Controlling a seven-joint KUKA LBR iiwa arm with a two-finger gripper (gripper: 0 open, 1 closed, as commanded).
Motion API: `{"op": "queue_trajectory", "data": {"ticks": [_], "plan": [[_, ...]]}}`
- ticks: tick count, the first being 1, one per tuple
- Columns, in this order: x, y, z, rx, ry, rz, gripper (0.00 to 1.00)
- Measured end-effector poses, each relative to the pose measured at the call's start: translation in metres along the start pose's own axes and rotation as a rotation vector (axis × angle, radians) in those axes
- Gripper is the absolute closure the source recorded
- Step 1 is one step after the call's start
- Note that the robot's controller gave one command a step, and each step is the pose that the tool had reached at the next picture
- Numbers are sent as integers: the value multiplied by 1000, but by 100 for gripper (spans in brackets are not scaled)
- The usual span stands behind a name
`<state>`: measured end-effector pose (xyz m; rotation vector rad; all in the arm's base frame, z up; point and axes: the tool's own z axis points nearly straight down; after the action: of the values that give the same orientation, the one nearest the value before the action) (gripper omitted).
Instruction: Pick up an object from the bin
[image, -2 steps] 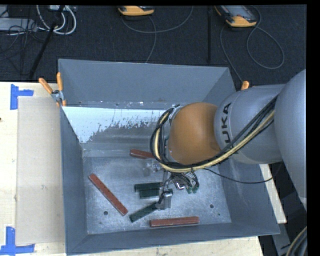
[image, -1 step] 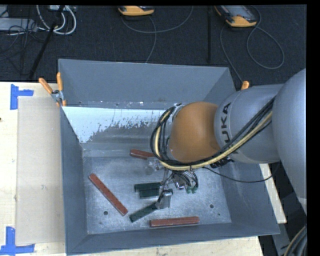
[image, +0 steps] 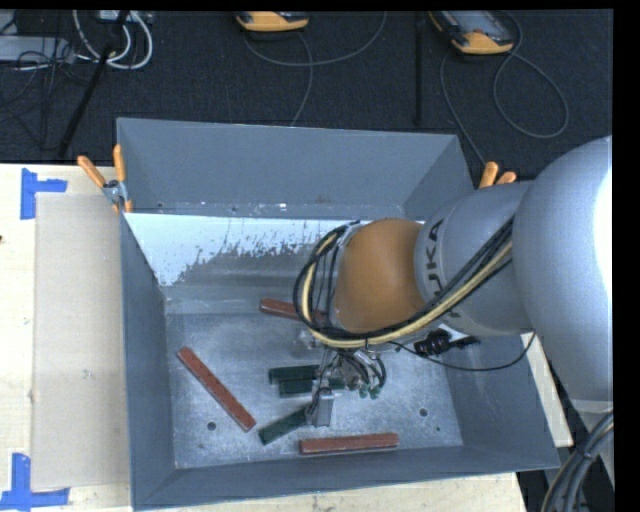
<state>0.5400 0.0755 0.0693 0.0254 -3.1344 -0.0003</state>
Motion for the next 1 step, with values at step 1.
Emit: {"op": "queue_trajectory", "data": {"ticks": [1], "plan": [[0, 0, 0, 0, -3, 2, 0]]}}
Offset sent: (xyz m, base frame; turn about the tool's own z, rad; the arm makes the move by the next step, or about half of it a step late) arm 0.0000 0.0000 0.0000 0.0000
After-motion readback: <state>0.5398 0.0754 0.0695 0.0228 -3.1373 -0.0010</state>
